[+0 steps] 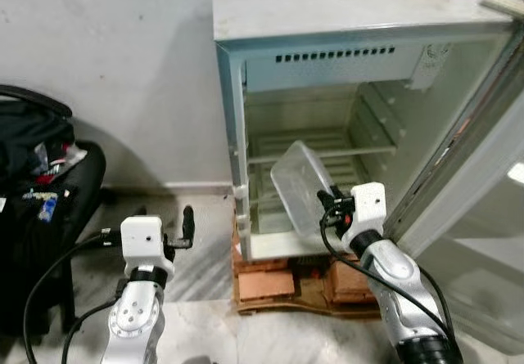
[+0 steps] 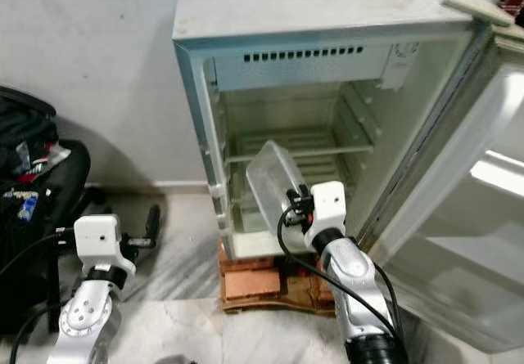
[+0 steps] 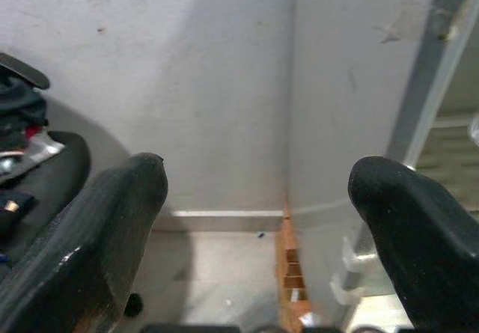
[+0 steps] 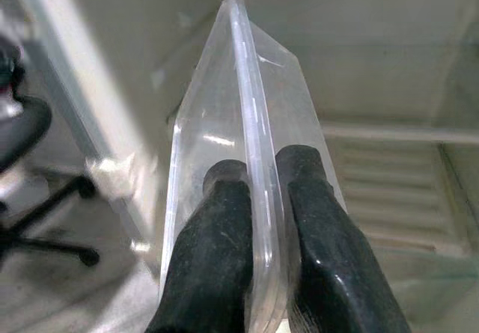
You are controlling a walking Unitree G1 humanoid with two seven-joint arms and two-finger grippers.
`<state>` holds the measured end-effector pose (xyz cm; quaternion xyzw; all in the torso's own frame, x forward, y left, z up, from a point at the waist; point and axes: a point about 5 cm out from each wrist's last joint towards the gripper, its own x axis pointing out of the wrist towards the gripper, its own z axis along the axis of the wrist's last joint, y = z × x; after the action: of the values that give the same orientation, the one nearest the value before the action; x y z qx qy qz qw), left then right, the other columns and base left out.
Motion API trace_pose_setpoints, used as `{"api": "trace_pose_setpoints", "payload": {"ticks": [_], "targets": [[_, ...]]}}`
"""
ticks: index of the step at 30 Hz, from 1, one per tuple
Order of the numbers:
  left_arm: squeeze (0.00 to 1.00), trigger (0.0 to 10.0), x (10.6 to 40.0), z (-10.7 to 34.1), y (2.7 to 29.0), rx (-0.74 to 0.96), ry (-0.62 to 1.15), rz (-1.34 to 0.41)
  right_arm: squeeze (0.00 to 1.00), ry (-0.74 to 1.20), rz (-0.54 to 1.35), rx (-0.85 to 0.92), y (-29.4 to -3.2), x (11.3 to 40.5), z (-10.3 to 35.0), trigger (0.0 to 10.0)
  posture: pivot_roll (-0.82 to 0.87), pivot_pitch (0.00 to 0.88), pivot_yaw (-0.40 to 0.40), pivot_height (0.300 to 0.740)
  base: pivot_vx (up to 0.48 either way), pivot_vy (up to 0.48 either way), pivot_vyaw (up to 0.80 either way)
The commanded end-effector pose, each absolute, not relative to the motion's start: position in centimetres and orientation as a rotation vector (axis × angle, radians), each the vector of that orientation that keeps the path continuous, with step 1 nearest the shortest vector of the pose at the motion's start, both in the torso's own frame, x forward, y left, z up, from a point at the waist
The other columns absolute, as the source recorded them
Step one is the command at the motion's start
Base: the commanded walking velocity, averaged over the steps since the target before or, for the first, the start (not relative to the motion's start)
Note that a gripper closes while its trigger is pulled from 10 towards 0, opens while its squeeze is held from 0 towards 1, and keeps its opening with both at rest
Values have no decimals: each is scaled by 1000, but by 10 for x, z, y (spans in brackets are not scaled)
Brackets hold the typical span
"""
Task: Restocking fridge
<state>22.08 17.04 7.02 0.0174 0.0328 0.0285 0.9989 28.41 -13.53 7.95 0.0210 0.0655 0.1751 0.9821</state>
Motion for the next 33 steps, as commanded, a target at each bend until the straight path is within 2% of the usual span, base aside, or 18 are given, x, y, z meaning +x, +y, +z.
{"api": "trace_pose_setpoints", "payload": {"ticks": [1, 11, 26, 29, 33], "targets": [[0, 10000, 223, 72, 164, 22, 55, 35, 0, 143, 323, 30, -147, 283, 76, 10000, -53, 57, 35, 740, 255, 0, 0], [0, 10000, 222, 72, 164, 20, 55, 35, 0, 122, 384, 38, -144, 283, 78, 10000, -50, 59, 35, 740, 250, 0, 0], [0, 10000, 222, 71, 164, 20, 65, 34, 0, 137, 378, 31, -143, 284, 75, 10000, -50, 62, 38, 740, 285, 0, 0], [0, 10000, 222, 70, 164, 23, 74, 41, 0, 134, 394, 28, -141, 284, 75, 10000, -48, 66, 37, 740, 0, 0, 0], [0, 10000, 218, 68, 165, 27, 88, 51, 0, 125, 416, 25, -133, 288, 76, 10000, -41, 70, 35, 740, 0, 0, 652]]}}
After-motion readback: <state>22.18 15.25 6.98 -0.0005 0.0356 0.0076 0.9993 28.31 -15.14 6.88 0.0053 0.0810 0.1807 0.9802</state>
